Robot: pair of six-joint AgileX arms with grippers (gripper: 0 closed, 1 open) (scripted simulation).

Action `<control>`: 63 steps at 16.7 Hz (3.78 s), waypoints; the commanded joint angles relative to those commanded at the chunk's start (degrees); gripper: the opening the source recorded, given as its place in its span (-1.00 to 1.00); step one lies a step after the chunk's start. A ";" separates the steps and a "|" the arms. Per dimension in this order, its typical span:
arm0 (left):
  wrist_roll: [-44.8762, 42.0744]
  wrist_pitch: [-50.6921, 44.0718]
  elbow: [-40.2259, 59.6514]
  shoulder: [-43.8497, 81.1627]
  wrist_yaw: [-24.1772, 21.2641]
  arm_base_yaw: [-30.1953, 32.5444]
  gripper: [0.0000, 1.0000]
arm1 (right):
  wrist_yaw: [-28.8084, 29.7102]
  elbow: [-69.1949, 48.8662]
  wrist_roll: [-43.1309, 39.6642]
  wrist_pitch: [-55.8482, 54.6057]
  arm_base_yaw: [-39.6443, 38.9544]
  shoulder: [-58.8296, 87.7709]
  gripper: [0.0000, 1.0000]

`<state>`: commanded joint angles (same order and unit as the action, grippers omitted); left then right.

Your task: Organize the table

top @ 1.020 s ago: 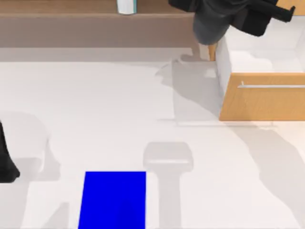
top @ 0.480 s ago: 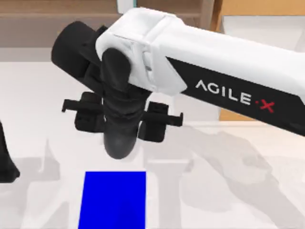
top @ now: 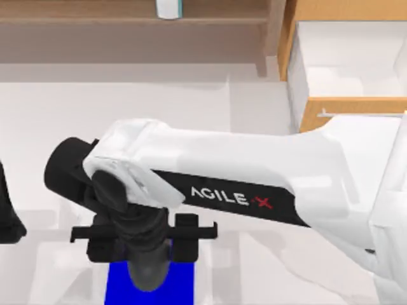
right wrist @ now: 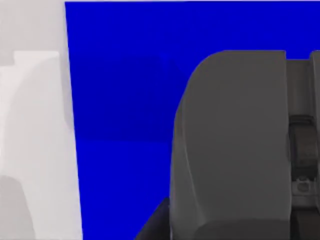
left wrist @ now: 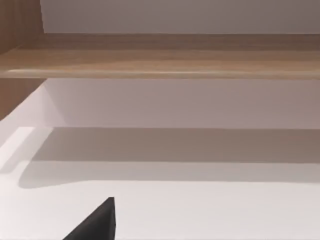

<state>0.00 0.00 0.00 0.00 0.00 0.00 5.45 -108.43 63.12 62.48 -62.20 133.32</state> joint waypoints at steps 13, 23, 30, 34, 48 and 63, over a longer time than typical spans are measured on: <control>0.00 0.00 0.00 0.00 0.00 0.00 1.00 | -3.10 -1.44 2.68 2.83 2.21 -5.75 -1.00; 0.00 0.00 0.00 0.00 0.00 0.00 1.00 | -1.55 -0.72 3.13 5.46 2.43 -10.76 -1.00; 0.00 0.00 0.00 0.00 0.00 0.00 1.00 | -3.03 -0.42 2.13 0.50 1.10 -4.60 -1.00; 0.00 0.00 0.00 0.00 0.00 0.00 1.00 | -0.77 0.00 0.44 -1.65 0.14 -0.64 -1.00; 0.00 0.00 0.00 0.00 0.00 0.00 1.00 | 0.00 1.17 -0.08 -1.83 0.09 0.65 0.06; 0.00 0.00 0.00 0.00 0.00 0.00 1.00 | 0.00 1.16 -0.08 -1.83 0.25 0.62 1.00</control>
<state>0.00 0.00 0.00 0.00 0.00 0.00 5.45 -107.27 63.04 60.64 -61.94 133.95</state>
